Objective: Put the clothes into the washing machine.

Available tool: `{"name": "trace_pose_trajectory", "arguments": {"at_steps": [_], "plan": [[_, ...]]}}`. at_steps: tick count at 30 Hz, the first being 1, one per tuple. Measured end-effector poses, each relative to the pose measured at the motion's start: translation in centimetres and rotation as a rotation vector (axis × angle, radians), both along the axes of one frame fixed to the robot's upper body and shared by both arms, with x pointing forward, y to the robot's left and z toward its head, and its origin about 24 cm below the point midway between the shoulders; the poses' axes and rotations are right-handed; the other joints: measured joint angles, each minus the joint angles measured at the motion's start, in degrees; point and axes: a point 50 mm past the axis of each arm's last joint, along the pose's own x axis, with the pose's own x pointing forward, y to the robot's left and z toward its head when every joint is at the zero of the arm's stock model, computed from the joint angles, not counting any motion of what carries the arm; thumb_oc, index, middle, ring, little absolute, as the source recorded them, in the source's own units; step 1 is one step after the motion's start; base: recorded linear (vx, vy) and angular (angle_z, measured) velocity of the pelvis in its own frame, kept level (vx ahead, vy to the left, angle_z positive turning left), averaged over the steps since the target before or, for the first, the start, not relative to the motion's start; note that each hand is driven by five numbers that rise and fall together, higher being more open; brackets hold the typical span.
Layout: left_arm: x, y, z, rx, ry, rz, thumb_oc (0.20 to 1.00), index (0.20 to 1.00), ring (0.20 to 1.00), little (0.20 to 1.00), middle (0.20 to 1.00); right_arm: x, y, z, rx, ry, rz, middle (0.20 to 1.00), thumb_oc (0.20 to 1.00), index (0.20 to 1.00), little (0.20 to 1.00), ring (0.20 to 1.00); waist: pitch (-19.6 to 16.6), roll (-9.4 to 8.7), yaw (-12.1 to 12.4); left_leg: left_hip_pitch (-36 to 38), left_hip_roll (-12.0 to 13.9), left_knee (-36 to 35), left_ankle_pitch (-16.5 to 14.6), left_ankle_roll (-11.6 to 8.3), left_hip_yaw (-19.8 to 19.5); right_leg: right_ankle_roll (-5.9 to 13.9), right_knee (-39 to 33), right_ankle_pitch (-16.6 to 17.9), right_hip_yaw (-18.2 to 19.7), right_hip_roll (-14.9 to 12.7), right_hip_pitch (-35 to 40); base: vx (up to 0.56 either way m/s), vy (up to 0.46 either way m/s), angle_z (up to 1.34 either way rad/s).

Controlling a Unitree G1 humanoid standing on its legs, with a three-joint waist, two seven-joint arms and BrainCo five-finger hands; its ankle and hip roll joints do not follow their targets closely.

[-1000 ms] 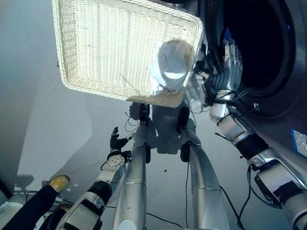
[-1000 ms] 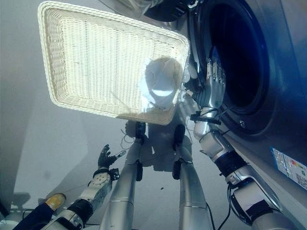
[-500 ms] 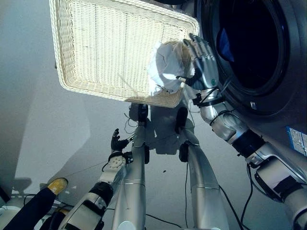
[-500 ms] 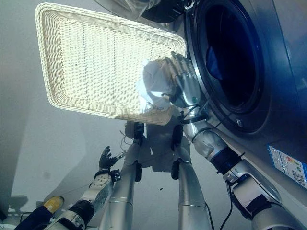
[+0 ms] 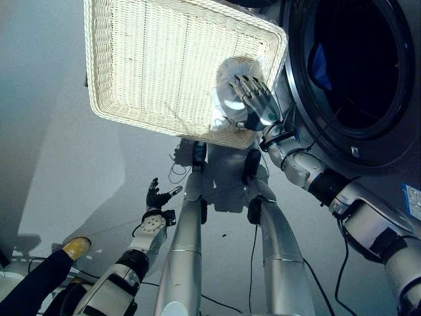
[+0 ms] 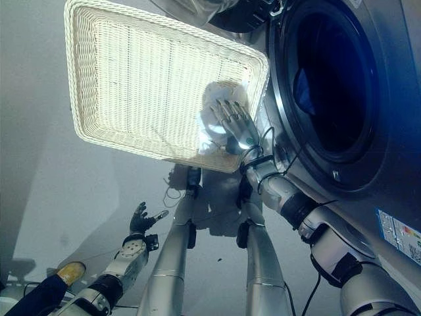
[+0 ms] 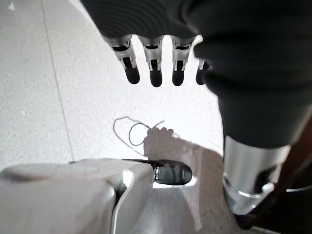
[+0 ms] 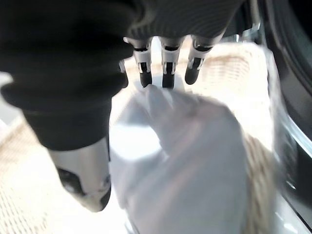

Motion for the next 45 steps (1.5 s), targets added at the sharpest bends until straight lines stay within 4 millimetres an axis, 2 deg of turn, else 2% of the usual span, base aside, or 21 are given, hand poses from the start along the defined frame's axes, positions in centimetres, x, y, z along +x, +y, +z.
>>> {"name": "trace_pose_trajectory", "arguments": {"at_steps": [4, 6, 8, 12, 13, 14, 15, 21, 24, 27, 28, 30, 33, 35, 36, 38, 39, 40, 42, 43, 45], "plan": [[0.1, -0.3, 0.0, 0.020, 0.005, -0.028, 1.000, 1.000, 1.000, 1.000, 1.000, 1.5, -1.3, -0.7, 0.013, 0.095, -0.127, 1.000, 1.000, 1.000, 1.000, 1.000, -0.03, 0.06, 1.23, 0.00, -0.05, -0.02, 0.02, -0.03, -0.05, 0.00, 0.00, 0.00, -0.06, -0.22, 0.00, 0.00, 0.000, 0.00], [0.0, -0.3, -0.1, 0.022, 0.008, -0.035, 1.000, 1.000, 1.000, 1.000, 1.000, 2.0, -1.7, -0.3, -0.005, 0.126, -0.175, 1.000, 1.000, 1.000, 1.000, 1.000, -0.04, 0.09, 1.97, 0.00, -0.07, -0.18, 0.08, -0.17, -0.19, 0.00, 0.00, -0.02, -0.25, -0.35, -0.01, 0.01, -0.022, 0.01], [0.1, -0.4, 0.1, 0.020, 0.001, -0.041, 1.000, 1.000, 1.000, 1.000, 1.000, 2.5, -2.2, 0.2, -0.066, 0.153, -0.229, 1.000, 1.000, 1.000, 1.000, 1.000, -0.06, 0.13, 2.88, 0.00, -0.09, -0.42, 0.23, -0.35, -0.55, 0.00, 0.04, -0.03, -0.61, -0.41, -0.02, 0.01, -0.047, 0.04], [0.2, 0.0, 0.3, 0.032, 0.009, -0.042, 1.000, 1.000, 1.000, 1.000, 1.000, 2.9, -2.1, 1.6, -0.256, 0.178, -0.273, 1.000, 1.000, 1.000, 1.000, 1.000, -0.08, 0.16, 2.97, 0.00, -0.27, -0.73, 0.64, -0.64, -1.54, -0.06, 0.37, -0.11, -1.29, -0.63, -0.02, 0.01, -0.028, 0.06], [0.2, 0.0, 0.2, 0.039, 0.013, -0.048, 1.000, 1.000, 1.000, 1.000, 1.000, 3.0, -2.1, 1.8, -0.305, 0.191, -0.282, 0.743, 0.743, 0.743, 0.743, 0.743, -0.09, 0.19, 2.97, -0.02, -0.33, -0.72, 0.70, -0.68, -1.60, -0.16, 0.64, -0.22, -1.33, -0.70, -0.12, 0.00, -0.051, 0.05], [0.1, 0.0, 0.2, 0.046, 0.017, -0.055, 1.000, 1.000, 1.000, 1.000, 1.000, 3.1, -2.0, 2.0, -0.329, 0.203, -0.286, 0.379, 0.379, 0.379, 0.379, 0.379, -0.13, 0.26, 2.97, -0.04, -0.35, -0.75, 0.72, -0.71, -1.62, -0.27, 0.70, -0.29, -1.34, -0.73, -0.17, 0.00, -0.039, 0.01], [0.1, 0.0, 0.2, 0.050, 0.023, -0.060, 1.000, 1.000, 1.000, 1.000, 1.000, 3.1, -2.0, 2.3, -0.352, 0.221, -0.295, 0.200, 0.200, 0.200, 0.200, 0.200, -0.26, 0.47, 3.00, -0.12, -0.32, -0.75, 0.77, -0.76, -1.66, -0.27, 0.76, -0.29, -1.40, -0.71, -0.27, 0.00, 0.000, 0.00], [0.4, -0.7, 0.8, 0.035, -0.002, -0.090, 1.000, 1.000, 1.000, 1.000, 1.000, 3.2, -1.7, 3.9, -0.419, 0.255, -0.256, 0.200, 0.200, 0.200, 0.200, 0.200, -1.53, 2.26, 3.18, -1.11, -0.15, -0.63, 0.90, -0.85, -1.86, -0.29, 1.02, -0.30, -1.55, -0.58, -1.17, 0.00, -0.019, 0.00], [0.6, -0.9, 1.0, 0.029, -0.013, -0.100, 1.000, 1.000, 1.000, 1.000, 1.000, 3.1, -1.7, 4.2, -0.338, 0.277, -0.223, 0.200, 0.200, 0.200, 0.200, 0.200, -1.85, 2.77, 3.16, -1.24, -0.09, -0.61, 0.96, -0.79, -1.87, -0.30, 1.00, -0.30, -1.58, -0.49, -1.25, 0.00, 0.000, 0.00], [0.6, -1.0, 1.2, 0.026, -0.017, -0.104, 1.000, 1.000, 1.000, 1.000, 1.000, 3.0, -2.7, 3.2, -0.088, 0.349, -0.168, 0.200, 0.200, 0.200, 0.200, 0.200, -1.88, 2.81, 3.11, -1.23, -0.16, -0.60, 1.07, -0.64, -1.86, -0.23, 1.01, -0.37, -1.60, -0.45, -1.23, 0.00, 0.000, 0.00], [0.6, -1.0, 1.2, 0.021, -0.018, -0.099, 1.000, 1.000, 1.000, 1.000, 1.000, 2.9, -2.8, 2.8, 0.100, 0.379, -0.110, 0.200, 0.200, 0.200, 0.200, 0.200, -1.88, 2.81, 3.12, -1.23, -0.21, -0.60, 1.11, -0.59, -1.86, -0.25, 1.01, -0.39, -1.52, -0.36, -1.21, 0.00, 0.000, 0.00], [0.6, -1.0, 1.2, 0.020, -0.018, -0.096, 1.000, 1.000, 1.000, 1.000, 1.000, 2.7, -3.0, 1.5, 0.274, 0.421, -0.056, 0.200, 0.200, 0.200, 0.200, 0.200, -1.87, 2.82, 2.91, -1.22, -0.31, -0.56, 1.15, -0.54, -1.81, -0.26, 1.04, -0.38, -1.46, -0.40, -1.20, 0.00, 0.000, 0.00], [0.7, -1.0, 1.2, 0.017, -0.019, -0.095, 1.000, 1.000, 1.000, 1.000, 1.000, 2.3, -3.0, 0.2, 0.394, 0.468, 0.004, 0.200, 0.200, 0.200, 0.200, 0.200, -1.86, 2.79, 2.75, -1.02, -0.34, -0.50, 1.14, -0.54, -1.79, -0.26, 1.31, -0.38, -1.36, -0.42, -1.16, 0.00, 0.000, 0.00], [0.7, -1.0, 1.2, 0.014, -0.013, -0.091, 1.000, 1.000, 1.000, 1.000, 1.000, 2.1, -3.3, -0.5, 0.552, 0.520, 0.057, 0.200, 0.200, 0.200, 0.200, 0.200, -1.83, 2.80, 2.91, -0.69, -0.48, -0.49, 1.14, -0.53, -1.74, -0.48, 1.74, -0.55, -1.26, -0.58, -1.04, 0.00, 0.000, 0.00], [0.6, -0.8, 1.1, 0.011, -0.006, -0.079, 1.000, 1.000, 1.000, 1.000, 1.000, 1.8, -3.6, -1.6, 0.668, 0.570, 0.090, 0.200, 0.200, 0.200, 0.200, 0.200, -1.82, 2.80, 2.75, -0.05, -0.57, -0.48, 1.14, -0.52, -1.65, -0.51, 1.94, -0.59, -1.16, -0.66, -0.55, 0.00, 0.000, 0.00], [0.6, -0.7, 1.1, 0.011, -0.006, -0.077, 1.000, 1.000, 1.000, 1.000, 1.000, 1.6, -3.8, -2.0, 0.717, 0.588, 0.104, 0.200, 0.200, 0.200, 0.200, 0.200, -1.81, 2.79, 2.74, 0.28, -0.58, -0.49, 1.14, -0.51, -1.61, -0.51, 1.95, -0.59, -1.12, -0.68, -0.25, 0.00, 0.000, 0.00], [0.5, -0.7, 1.0, 0.010, -0.005, -0.074, 1.000, 1.000, 1.000, 1.000, 1.000, 1.0, -4.3, -3.3, 0.872, 0.635, 0.150, 0.200, 0.200, 0.200, 0.200, 0.200, -1.79, 2.76, 2.43, 1.25, -0.68, -0.49, 1.11, -0.51, -1.46, -0.50, 2.07, -0.63, -0.96, -0.79, 0.62, 0.00, 0.000, 0.00], [0.4, -0.6, 0.9, 0.007, -0.003, -0.070, 1.000, 1.000, 1.000, 1.000, 1.000, 0.5, -4.4, -3.9, 0.964, 0.671, 0.199, 0.200, 0.200, 0.200, 0.200, 0.200, -1.72, 2.63, 1.19, 1.81, -0.85, -0.33, 1.07, -0.51, -1.41, -0.44, 2.40, -0.67, -0.73, -0.87, 1.01, 0.00, 0.000, 0.00], [0.2, -0.4, 0.7, -0.002, 0.000, -0.051, 1.000, 1.000, 1.000, 1.000, 1.000, -0.4, -4.3, -4.8, 1.174, 0.742, 0.310, 0.200, 0.200, 0.200, 0.200, 0.200, -1.40, 2.29, 0.43, 2.41, -0.95, 0.08, 0.92, -0.35, -0.96, -0.42, 2.80, -0.69, -0.22, -0.91, 1.40, 0.00, -0.007, -0.06], [-0.3, 0.0, 0.3, -0.008, 0.016, -0.023, 1.000, 1.000, 1.000, 1.000, 1.000, -1.0, -4.1, -5.2, 1.375, 0.780, 0.433, 0.200, 0.200, 0.200, 0.200, 0.200, -1.12, 1.79, 0.01, 3.35, -0.91, 0.61, 0.52, -0.10, -0.16, -0.42, 3.02, -0.69, 0.40, -0.90, 2.17, 0.00, -0.008, -0.13], [-1.2, 0.6, -1.0, 0.003, 0.069, 0.004, 1.000, 1.000, 1.000, 1.000, 1.000, -1.8, -3.2, -7.0, 1.617, 0.859, 0.559, 0.200, 0.200, 0.200, 0.200, 0.200, -1.07, 1.65, -2.12, 5.18, -1.01, 1.53, -0.27, -0.02, 0.32, -0.31, 3.07, -0.76, 1.12, -0.85, 4.07, 0.00, -0.007, -0.14]]}}
